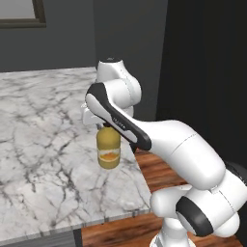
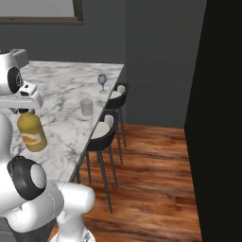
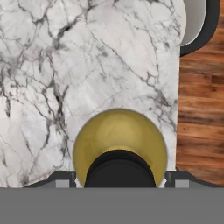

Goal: There is a wine glass and glass cup on the dining counter. Place the wine bottle next to the wine glass and the juice bottle next to the glass cup.

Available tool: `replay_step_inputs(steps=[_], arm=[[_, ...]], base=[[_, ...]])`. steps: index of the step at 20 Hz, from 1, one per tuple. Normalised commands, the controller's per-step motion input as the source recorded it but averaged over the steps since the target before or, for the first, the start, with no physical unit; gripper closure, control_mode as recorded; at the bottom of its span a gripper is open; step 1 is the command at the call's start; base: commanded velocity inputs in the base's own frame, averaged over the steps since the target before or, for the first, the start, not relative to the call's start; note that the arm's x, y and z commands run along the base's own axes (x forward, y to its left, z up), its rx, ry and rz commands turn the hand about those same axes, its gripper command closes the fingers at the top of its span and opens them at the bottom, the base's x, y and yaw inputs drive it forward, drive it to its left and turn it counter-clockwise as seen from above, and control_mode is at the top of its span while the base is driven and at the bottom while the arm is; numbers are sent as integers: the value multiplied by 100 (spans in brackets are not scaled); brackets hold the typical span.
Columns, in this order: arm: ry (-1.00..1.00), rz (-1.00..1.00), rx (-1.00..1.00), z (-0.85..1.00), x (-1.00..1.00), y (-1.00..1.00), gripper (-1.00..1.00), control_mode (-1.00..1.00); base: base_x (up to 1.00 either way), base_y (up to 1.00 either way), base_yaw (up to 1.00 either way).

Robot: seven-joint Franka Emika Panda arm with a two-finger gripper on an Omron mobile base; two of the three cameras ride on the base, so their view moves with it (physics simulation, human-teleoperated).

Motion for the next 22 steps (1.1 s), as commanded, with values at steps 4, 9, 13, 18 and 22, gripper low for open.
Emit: replay_step_inputs(steps=[4,9,13,18,22], arm=[[3,0,2,0,15,-8,100,-100],[3,2,8,-1,38,-16,100,-100],[0,6,5,0,44,-25,100,-100],[0,2,-3,-5,45,-13,100,-100],[0,0,-5,-4,39,-16,100,-100]], base=[[11,-2,0],[0,0,0],[0,0,0],[0,0,0],[0,0,0]])
